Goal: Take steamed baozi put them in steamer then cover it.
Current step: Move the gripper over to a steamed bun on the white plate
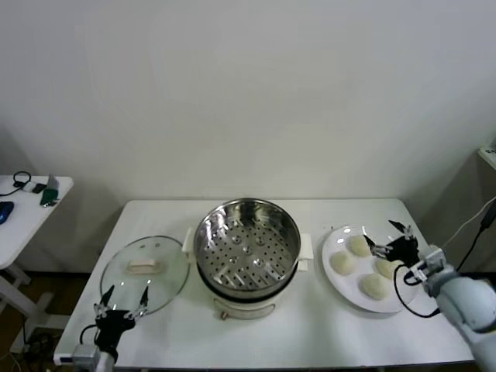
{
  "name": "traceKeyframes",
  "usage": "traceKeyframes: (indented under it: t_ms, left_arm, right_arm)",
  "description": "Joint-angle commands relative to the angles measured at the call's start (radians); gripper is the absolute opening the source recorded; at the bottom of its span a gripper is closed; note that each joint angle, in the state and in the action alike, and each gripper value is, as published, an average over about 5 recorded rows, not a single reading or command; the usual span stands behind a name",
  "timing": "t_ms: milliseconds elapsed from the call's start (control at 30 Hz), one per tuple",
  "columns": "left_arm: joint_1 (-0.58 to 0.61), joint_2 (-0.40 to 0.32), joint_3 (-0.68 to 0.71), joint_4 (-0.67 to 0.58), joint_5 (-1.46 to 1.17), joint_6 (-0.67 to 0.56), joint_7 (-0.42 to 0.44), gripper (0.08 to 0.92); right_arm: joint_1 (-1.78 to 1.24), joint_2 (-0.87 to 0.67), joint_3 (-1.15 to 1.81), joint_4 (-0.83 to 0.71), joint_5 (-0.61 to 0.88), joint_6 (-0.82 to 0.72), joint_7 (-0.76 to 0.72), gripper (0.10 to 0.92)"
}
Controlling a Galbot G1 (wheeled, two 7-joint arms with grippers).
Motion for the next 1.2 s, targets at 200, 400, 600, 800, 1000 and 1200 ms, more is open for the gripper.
traceKeyframes:
  t_ms: [200,400,600,800,1000,1200]
  left_arm:
    - [0.007,-0.006,0.01,0.008,0.039,-0.01,0.011,0.823]
    - [0.013,-0.008,0.003,-0.003,0.053,-0.009,0.023,0.823]
    - [0.018,-0.009,-0.008,-0.003,0.061,-0.009,0.026,0.823]
    - [0.017,-0.015,-0.011,0.008,0.08,-0.002,0.028,0.823]
    - [0.016,-0.016,-0.008,0.022,0.086,-0.001,0.029,0.823]
    - [0.02,-0.017,-0.014,0.031,0.088,-0.001,0.027,0.823]
  right_arm:
    - [1.107,-0.132,-1.121,-0.39,-0.152,0.182,-0.653,0.823]
    - [1.38,0.069,-1.442,-0.589,-0.087,0.172,-0.719,0.823]
    - [1.396,0.218,-1.538,-0.745,-0.071,0.164,-0.751,0.823]
    - [1.296,0.297,-1.46,-0.839,-0.104,0.168,-0.748,0.823]
    - [1.214,0.357,-1.392,-0.911,-0.131,0.201,-0.747,0.823]
    - [1.176,0.421,-1.361,-0.994,-0.169,0.25,-0.766,0.823]
